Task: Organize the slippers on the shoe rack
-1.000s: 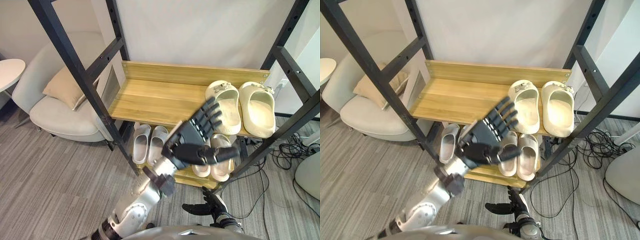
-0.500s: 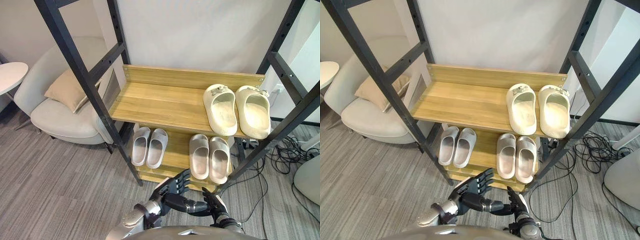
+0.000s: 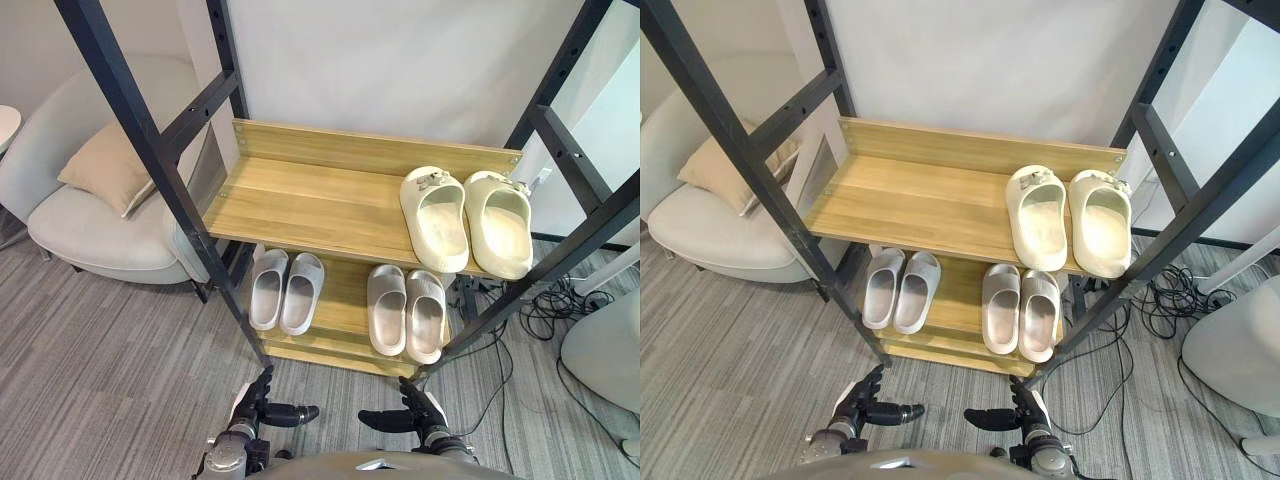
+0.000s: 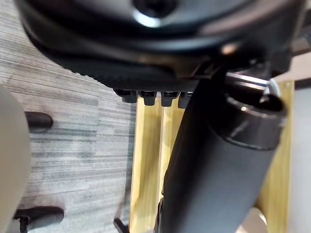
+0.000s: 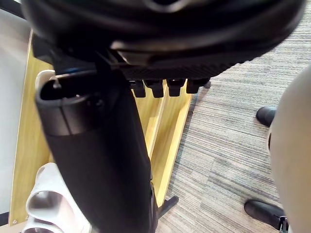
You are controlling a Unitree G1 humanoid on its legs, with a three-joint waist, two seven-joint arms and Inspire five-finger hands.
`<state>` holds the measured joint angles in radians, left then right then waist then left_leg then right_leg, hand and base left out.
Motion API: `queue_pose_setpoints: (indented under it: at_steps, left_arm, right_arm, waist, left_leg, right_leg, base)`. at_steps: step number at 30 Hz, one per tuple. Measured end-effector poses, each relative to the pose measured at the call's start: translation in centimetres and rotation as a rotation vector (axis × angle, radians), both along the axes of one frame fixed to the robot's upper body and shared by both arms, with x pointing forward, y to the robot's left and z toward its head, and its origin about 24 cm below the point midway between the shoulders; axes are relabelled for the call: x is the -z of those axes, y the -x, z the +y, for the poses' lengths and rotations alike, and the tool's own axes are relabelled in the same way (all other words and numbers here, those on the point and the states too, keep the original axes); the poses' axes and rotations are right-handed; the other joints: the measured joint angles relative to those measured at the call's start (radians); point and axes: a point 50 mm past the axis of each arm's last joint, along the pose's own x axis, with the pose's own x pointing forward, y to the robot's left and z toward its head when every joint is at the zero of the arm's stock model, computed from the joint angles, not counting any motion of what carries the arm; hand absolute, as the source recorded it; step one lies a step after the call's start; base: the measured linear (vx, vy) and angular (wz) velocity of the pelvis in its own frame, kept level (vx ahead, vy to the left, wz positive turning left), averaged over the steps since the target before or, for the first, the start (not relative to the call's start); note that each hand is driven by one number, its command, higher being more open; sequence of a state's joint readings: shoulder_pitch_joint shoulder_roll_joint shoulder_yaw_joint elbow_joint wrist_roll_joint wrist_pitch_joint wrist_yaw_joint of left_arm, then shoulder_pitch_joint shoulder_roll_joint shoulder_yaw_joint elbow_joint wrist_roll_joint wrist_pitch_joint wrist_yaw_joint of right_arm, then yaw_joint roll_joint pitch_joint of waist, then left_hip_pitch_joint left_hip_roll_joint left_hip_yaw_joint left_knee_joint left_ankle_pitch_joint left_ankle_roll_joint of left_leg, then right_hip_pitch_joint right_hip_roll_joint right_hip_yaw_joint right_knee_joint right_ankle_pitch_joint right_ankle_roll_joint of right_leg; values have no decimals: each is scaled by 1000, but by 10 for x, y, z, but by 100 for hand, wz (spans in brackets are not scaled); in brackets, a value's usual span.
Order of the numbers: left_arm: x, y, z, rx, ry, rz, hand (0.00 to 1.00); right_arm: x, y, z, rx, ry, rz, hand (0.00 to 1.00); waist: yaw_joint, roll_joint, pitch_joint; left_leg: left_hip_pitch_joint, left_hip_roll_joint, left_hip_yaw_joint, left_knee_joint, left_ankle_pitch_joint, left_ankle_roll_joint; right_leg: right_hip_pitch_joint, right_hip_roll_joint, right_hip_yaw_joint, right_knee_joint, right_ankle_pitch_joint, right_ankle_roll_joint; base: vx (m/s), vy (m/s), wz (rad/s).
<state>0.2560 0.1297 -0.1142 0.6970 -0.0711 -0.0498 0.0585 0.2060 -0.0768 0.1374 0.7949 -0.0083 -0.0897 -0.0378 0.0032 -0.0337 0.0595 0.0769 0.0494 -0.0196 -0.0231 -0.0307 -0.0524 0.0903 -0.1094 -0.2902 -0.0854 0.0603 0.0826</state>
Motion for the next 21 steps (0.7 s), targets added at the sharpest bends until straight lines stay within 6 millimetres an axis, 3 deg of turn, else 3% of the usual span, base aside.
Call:
queue_pose_setpoints:
  at_steps: [6, 10, 12, 13, 15, 17, 18, 19, 21]
  left_arm:
    - [3, -3, 8, -95, -29, 4, 100]
    - [1, -15, 11, -107, -38, -20, 100]
    - [1, -17, 9, -117, -43, -23, 100]
    - [1, -17, 9, -117, -44, -22, 100]
    - [0, -17, 13, -135, -51, -25, 100]
    - [-2, -21, 13, -149, -55, -52, 100]
    - [-2, -23, 8, -153, -42, -58, 100]
    - [0, -25, -2, -149, -17, -53, 100]
    - [1, -27, -9, -152, 0, -46, 100]
  right_arm:
    - [-2, -11, -3, -30, 41, -22, 100]
    - [-4, -23, -2, -30, 53, -38, 100]
    - [-4, -24, -6, -28, 67, -40, 100]
    - [-4, -25, -6, -28, 67, -41, 100]
    - [-3, -22, -5, -25, 64, -30, 100]
    - [-6, -33, 0, -42, 59, -58, 100]
    - [-10, -44, 2, -53, 60, -90, 100]
    - [-16, -57, -2, -58, 80, -125, 100]
    - [-18, -62, -5, -55, 96, -138, 100]
  waist:
    - [20, 10, 41]
    - [22, -5, 83]
    - [24, 5, 92]
    - [23, 5, 94]
    - [32, -9, 89]
    - [58, -20, 86]
    - [75, 4, 85]
    - [79, 55, 98]
    - [80, 99, 109]
  left_leg:
    - [8, 6, 29, 33, -15, -2]
    - [-73, -15, 2, 111, -25, 2]
    - [-143, -16, -45, 143, -18, 11]
    - [-151, -20, -57, 147, -15, 11]
    - [-172, -48, -124, 150, 10, -1]
    - [-217, -62, -148, 161, 30, -26]
    - [-258, -52, -155, 156, 49, -36]
    - [-293, -21, -187, 145, 76, -42]
    - [-308, 2, -238, 109, 117, -58]
  right_leg:
    - [-15, 0, 36, 44, -6, -7]
    - [-161, -56, 40, 309, -121, -1]
    - [-194, -68, 37, 367, -155, 15]
    - [-213, -73, 57, 428, -185, 11]
    - [-223, -82, 141, 642, -304, 34]
    - [-228, -64, 207, 605, -351, 29]
    - [-230, -37, 212, 530, -360, 0]
    - [-239, -1, 178, 485, -323, -22]
    - [-233, 26, 129, 452, -298, -38]
  base:
    - [-27, 23, -17]
    - [-76, 6, 20]
    - [-103, -68, 68]
    - [-61, -125, 69]
    - [-33, -157, 92]
    - [-94, -198, 51]
    - [-206, -199, 27]
    - [-234, -184, 37]
    - [-179, -133, 70]
